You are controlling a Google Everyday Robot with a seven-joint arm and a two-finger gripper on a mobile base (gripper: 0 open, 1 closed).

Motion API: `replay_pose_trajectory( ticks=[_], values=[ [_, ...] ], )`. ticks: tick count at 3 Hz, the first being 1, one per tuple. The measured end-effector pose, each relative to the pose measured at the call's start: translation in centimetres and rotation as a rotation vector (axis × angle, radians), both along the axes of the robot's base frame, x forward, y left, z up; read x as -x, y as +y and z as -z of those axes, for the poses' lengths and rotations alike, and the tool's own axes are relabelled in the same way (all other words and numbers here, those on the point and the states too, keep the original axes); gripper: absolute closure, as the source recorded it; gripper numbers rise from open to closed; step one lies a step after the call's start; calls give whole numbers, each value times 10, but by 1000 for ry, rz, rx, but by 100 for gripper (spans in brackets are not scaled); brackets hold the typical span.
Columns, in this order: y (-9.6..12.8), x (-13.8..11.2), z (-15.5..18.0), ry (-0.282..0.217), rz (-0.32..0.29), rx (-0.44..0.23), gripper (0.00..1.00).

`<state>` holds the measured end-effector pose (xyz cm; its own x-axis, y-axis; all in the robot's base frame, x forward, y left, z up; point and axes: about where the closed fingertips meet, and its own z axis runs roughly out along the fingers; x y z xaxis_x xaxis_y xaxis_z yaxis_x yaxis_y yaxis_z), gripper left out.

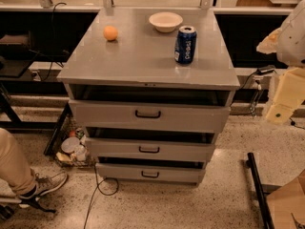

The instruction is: Open middle drawer

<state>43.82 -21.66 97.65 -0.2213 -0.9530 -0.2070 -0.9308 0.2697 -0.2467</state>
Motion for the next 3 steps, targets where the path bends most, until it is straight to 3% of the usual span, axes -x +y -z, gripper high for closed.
replay_pose_trajectory(
  ticks=[1,2,3],
  values=[
    [0,0,0,0,0,0,0],
    [-8,3,36,30,-30,4,0],
    [-22,11,121,98,-87,-42,0]
  ],
)
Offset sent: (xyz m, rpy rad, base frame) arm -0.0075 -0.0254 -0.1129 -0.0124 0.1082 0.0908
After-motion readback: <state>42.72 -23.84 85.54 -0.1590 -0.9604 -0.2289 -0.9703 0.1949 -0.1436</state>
